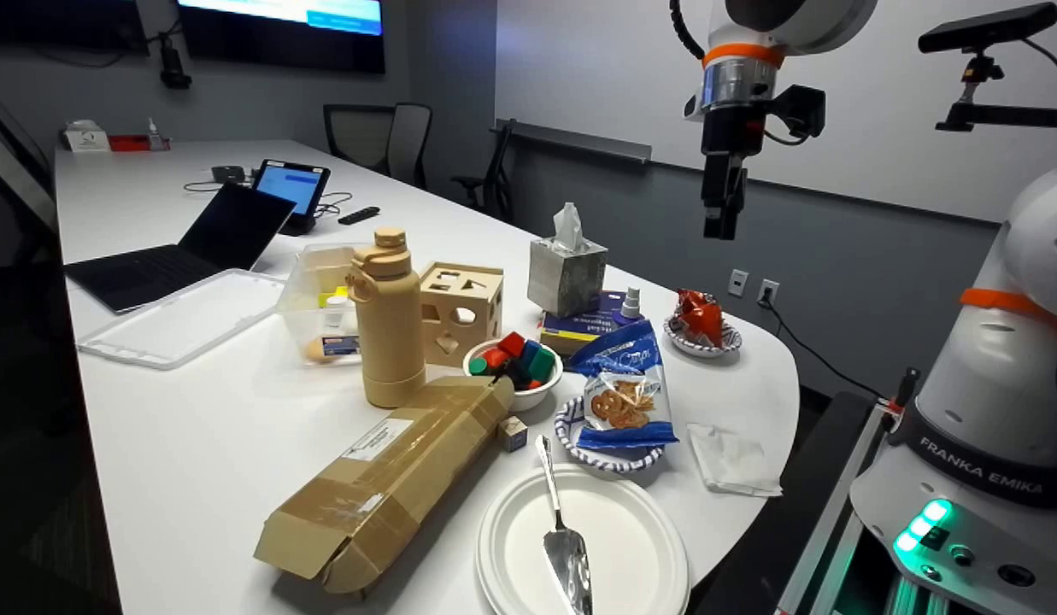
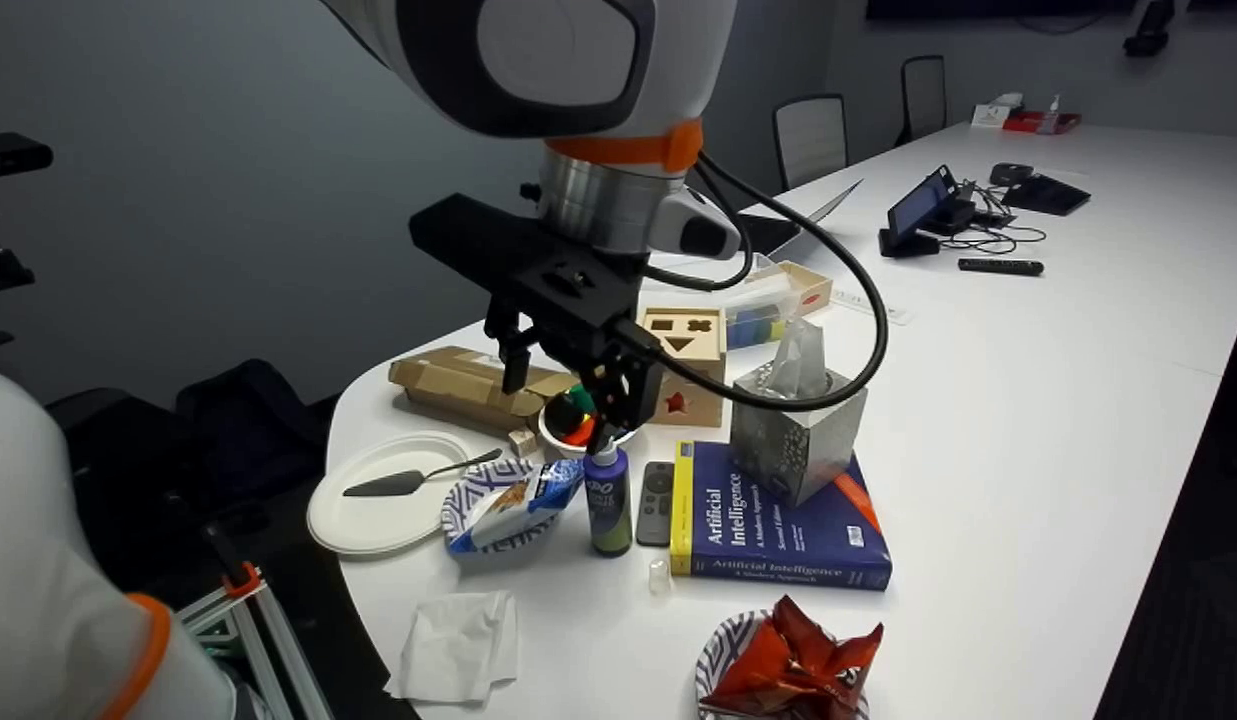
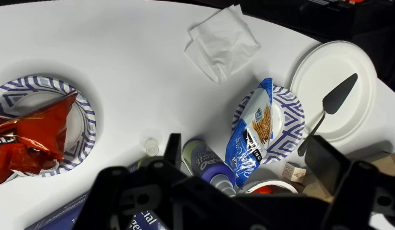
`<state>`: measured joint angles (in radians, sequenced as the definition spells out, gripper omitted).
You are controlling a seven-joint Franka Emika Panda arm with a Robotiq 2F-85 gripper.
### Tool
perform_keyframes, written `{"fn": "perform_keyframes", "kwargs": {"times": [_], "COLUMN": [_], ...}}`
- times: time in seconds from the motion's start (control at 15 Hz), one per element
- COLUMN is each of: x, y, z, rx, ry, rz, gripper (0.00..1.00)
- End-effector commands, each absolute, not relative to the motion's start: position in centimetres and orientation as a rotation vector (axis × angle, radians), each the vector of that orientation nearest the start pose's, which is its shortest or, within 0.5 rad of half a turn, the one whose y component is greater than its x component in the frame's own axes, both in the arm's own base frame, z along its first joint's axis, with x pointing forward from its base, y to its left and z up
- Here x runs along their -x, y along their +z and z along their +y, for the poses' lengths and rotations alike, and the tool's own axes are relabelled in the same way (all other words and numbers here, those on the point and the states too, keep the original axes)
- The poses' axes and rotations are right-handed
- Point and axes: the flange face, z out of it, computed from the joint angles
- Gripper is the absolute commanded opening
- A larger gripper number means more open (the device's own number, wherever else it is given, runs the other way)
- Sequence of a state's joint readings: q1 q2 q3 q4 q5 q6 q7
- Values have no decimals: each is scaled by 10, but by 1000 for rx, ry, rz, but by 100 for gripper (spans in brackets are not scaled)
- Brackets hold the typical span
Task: Move the Doritos to the white plate
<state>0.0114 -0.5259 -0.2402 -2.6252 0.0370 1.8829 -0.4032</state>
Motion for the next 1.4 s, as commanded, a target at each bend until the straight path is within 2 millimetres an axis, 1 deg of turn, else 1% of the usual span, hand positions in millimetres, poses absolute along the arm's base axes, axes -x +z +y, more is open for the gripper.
{"fn": "perform_keyframes", "kwargs": {"times": [0.0, 0.13, 0.2, 0.4, 0.53, 0.67, 0.8, 0.93, 1.13, 1.33], "x": [-351, -375, -392, -437, -466, -485, -496, -500, -498, -495], "y": [398, 400, 403, 405, 400, 388, 370, 348, 317, 292], "z": [-75, -78, -83, -104, -123, -140, -153, -165, -182, -202], "rx": [2916, 2921, 2934, 2948, 2965, 2981, 2977, 2961, 2919, 2853], "ry": [240, 167, 103, -57, -128, -140, -103, -57, 22, 77], "rz": [-207, -78, 1, 207, 358, 520, 680, 839, 1077, 1319], "gripper": [100, 100, 100, 100, 100, 100, 100, 100, 100, 100]}}
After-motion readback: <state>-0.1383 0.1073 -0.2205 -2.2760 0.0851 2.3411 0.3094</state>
